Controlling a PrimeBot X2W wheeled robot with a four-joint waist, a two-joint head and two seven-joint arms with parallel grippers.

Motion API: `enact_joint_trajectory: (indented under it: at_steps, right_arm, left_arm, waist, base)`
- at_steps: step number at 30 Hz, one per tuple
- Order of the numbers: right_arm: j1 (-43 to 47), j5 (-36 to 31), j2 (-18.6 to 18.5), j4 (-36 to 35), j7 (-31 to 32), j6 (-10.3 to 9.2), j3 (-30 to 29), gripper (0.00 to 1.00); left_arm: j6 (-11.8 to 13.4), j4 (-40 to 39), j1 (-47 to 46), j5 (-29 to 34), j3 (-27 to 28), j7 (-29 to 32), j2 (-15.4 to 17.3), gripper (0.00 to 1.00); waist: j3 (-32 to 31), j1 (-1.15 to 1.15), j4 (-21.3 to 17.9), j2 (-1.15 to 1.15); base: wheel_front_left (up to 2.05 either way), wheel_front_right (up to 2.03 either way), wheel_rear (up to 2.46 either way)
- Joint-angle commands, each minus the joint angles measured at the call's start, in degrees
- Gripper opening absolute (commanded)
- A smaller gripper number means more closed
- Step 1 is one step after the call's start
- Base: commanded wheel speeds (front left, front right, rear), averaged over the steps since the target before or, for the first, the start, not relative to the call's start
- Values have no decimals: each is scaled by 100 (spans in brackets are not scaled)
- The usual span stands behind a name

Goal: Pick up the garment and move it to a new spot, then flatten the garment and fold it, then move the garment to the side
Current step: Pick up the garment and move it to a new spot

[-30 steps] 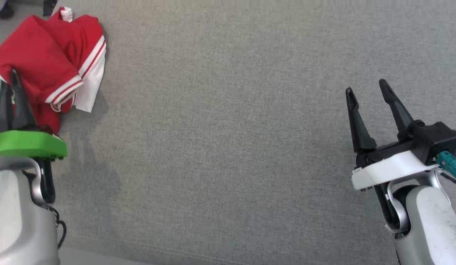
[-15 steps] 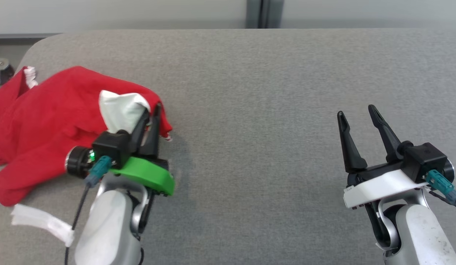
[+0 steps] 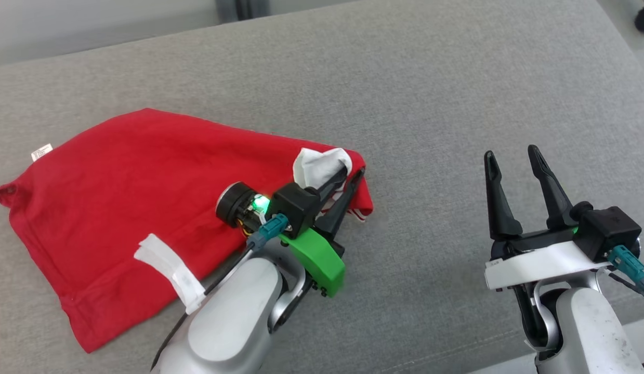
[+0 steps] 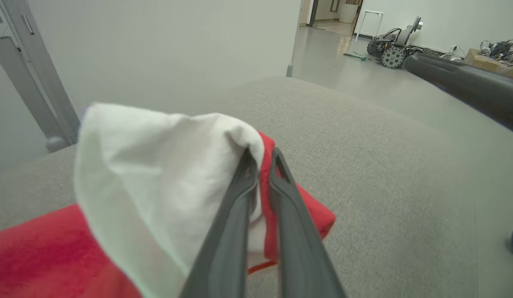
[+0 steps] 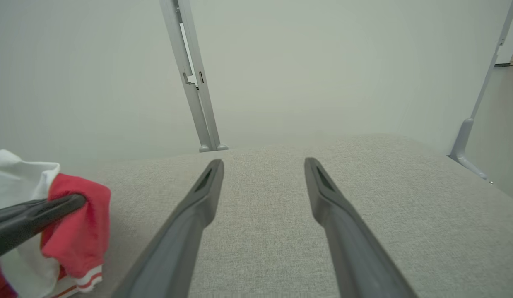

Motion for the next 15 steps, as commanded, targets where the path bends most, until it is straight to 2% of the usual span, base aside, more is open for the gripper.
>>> enact_joint_trajectory:
  at_steps: [1,2,3,10,15]
  right_arm:
    - [-100,12,23,40,-71,1,3,100]
    - [-100,14,30,64,-86,1,6,100]
    - [-101,20,29,94,-108,1,9,100]
    - [-111,-54,31,233,-155,1,19,100]
    - [17,-96,30,247,-66,1,9,100]
  left_arm:
    - [9,62,-153,-68,-69,-104,39,10]
    - [38,103,-166,-96,-134,-139,38,80]
    - [63,135,-197,-81,-214,-200,35,100]
    - [339,-175,-93,-45,-305,-551,35,100]
    - [704,-674,309,-148,100,-638,306,100]
  waist:
    - [521,0,-497,0]
    - [527,0,-491,0]
    - [521,0,-457,0]
    - [136,0,-4,0]
    - [-224,0,413,0]
  base:
    - [0,0,0]
    - [0,0,0]
    - [0,0,0]
    - [0,0,0]
    - [0,0,0]
